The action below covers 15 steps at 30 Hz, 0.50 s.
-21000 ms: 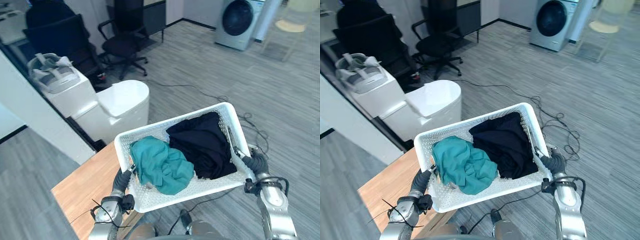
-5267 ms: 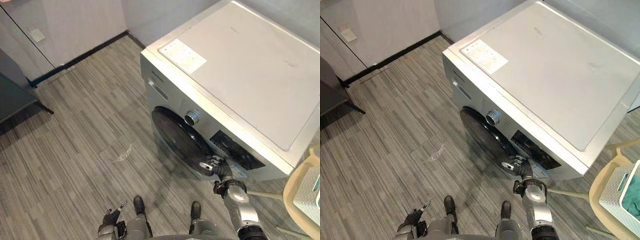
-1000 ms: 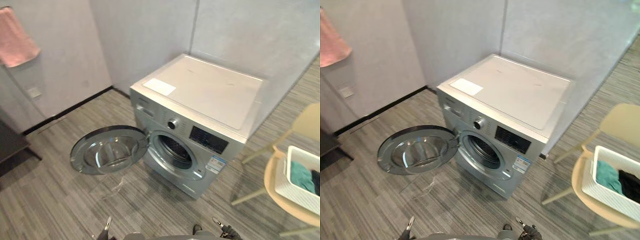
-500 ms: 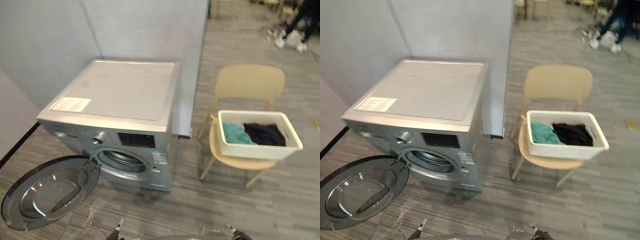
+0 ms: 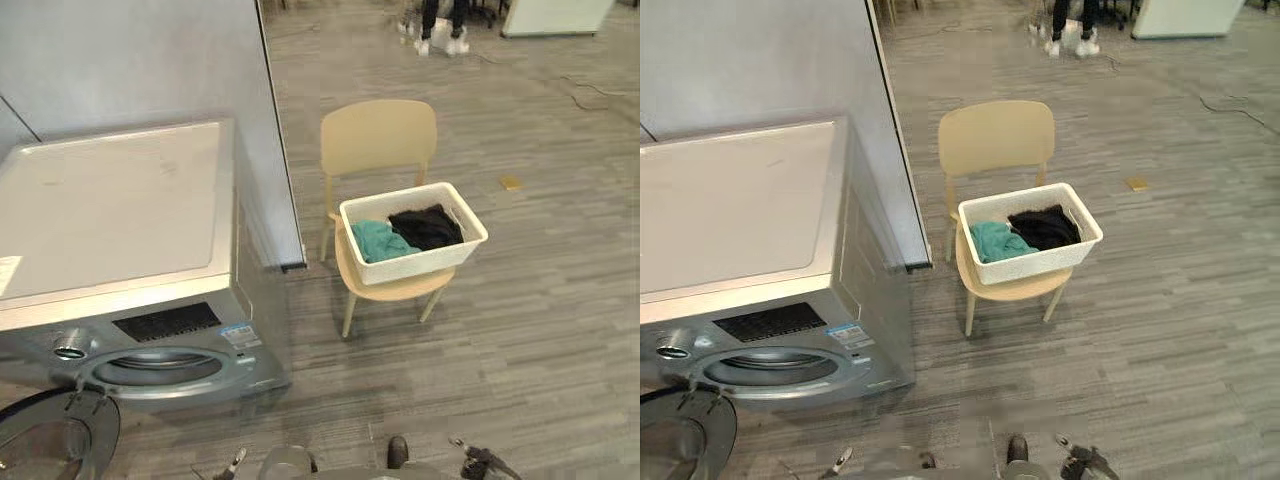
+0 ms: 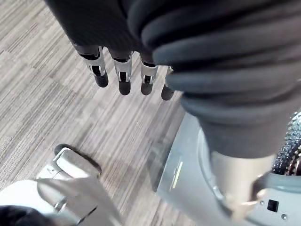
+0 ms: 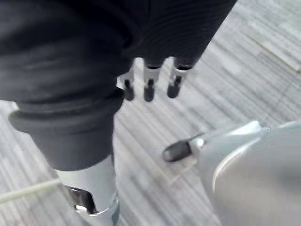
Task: Pick up the laundry basket with both hands and put the clothes into the washing machine.
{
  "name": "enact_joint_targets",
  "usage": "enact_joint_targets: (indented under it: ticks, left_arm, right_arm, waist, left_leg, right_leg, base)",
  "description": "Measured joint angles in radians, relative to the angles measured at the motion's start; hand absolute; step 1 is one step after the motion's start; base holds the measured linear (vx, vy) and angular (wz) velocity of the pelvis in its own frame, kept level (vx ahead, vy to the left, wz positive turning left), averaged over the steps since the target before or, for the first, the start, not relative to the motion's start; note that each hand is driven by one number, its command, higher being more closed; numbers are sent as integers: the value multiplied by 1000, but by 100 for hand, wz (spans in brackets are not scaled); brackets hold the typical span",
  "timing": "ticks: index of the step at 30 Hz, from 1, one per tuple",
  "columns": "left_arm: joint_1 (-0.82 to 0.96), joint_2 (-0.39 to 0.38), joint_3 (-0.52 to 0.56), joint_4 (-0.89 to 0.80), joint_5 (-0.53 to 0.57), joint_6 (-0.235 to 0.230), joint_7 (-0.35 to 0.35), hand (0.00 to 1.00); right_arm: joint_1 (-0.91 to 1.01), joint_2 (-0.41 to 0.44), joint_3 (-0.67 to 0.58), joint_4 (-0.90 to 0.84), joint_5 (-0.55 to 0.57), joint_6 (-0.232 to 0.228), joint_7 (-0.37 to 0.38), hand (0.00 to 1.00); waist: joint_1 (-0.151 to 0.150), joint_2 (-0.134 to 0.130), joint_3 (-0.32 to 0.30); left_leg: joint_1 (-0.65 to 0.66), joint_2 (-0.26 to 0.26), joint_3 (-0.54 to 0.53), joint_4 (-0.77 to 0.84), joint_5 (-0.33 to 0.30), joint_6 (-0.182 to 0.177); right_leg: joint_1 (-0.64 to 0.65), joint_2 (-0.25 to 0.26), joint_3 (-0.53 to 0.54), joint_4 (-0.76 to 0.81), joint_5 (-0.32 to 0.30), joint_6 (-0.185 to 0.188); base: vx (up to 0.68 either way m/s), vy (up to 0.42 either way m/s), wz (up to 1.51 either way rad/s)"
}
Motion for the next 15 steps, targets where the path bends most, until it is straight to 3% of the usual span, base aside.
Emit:
enact_joint_targets:
  ticks: [1,3,5,7,8,9,10,12,13,14,15]
  left_arm:
    - [0,-12,27,1,-2,6,1,0]
    - [-2,-30,45,-8,-27,12,0,0]
    - [-22,-24,45,-16,-31,12,-3,0]
    - [-36,-15,46,-36,-30,12,-4,0]
    - [-43,-14,47,-37,-30,14,-7,0]
    - [-44,-18,49,-38,-29,14,-8,0]
    - [-47,-26,50,-44,-28,15,-11,0]
    - [-62,-38,51,-54,-28,12,-21,0]
    - [-78,-46,54,-58,-27,12,-20,0]
    - [-73,-45,55,-57,-26,12,-20,0]
    - [-64,-45,57,-57,-18,13,-19,0]
  right_arm:
    - [1,11,-2,-16,0,-1,-2,0]
    - [19,37,-1,-66,11,-4,-2,0]
    - [41,76,12,-126,21,-9,3,0]
    - [46,84,20,-149,20,-9,16,0]
    - [58,84,18,-155,20,-9,17,0]
    - [64,83,16,-155,22,-8,16,0]
    - [78,84,0,-170,66,-8,12,0]
    - [81,85,-35,-172,114,-7,5,0]
    - [81,90,-65,-170,131,-6,5,0]
    - [77,93,-79,-164,137,-5,4,0]
    - [73,106,-94,-163,140,-4,4,0]
  waist:
    - [0,14,10]
    - [-4,15,9]
    - [-4,-19,-4]
    - [-10,-54,9]
    - [-23,-58,13]
    - [-31,-40,19]
    - [-39,-39,14]
    - [-42,-32,9]
    - [-49,-32,8]
    - [-51,-34,7]
    - [-54,-42,2]
  left_leg:
    - [25,0,3,13,21,91]
    - [80,3,54,-6,19,90]
    - [129,-28,91,-40,20,91]
    - [175,-63,106,-32,20,90]
    - [214,-67,102,-20,19,89]
    - [232,-58,97,-17,19,89]
    - [263,-49,93,-17,19,88]
    - [287,-19,96,-32,-1,53]
    - [302,5,94,-49,-14,31]
    - [308,25,91,-50,-22,17]
    - [323,53,87,-52,-32,-1]
  right_leg:
    - [13,10,25,14,-16,23]
    - [3,0,30,106,-74,33]
    - [-161,-42,26,458,-197,47]
    - [-299,-83,59,779,-182,70]
    - [-339,-96,77,906,-116,91]
    - [-350,-103,78,952,-97,86]
    - [-370,-129,57,1017,-115,58]
    - [-396,-213,-18,967,-151,3]
    - [-397,-243,-49,837,-158,-18]
    - [-394,-229,-28,704,-153,-12]
    - [-368,-183,31,447,-70,5]
  base:
    - [222,165,-77]
    - [207,108,-56]
    - [221,60,-46]
    - [263,8,-23]
    - [269,-34,2]
    - [270,-71,23]
    - [280,-90,38]
    - [281,-99,43]
    - [306,-176,23]
    - [501,-385,-5]
    - [471,-424,-26]
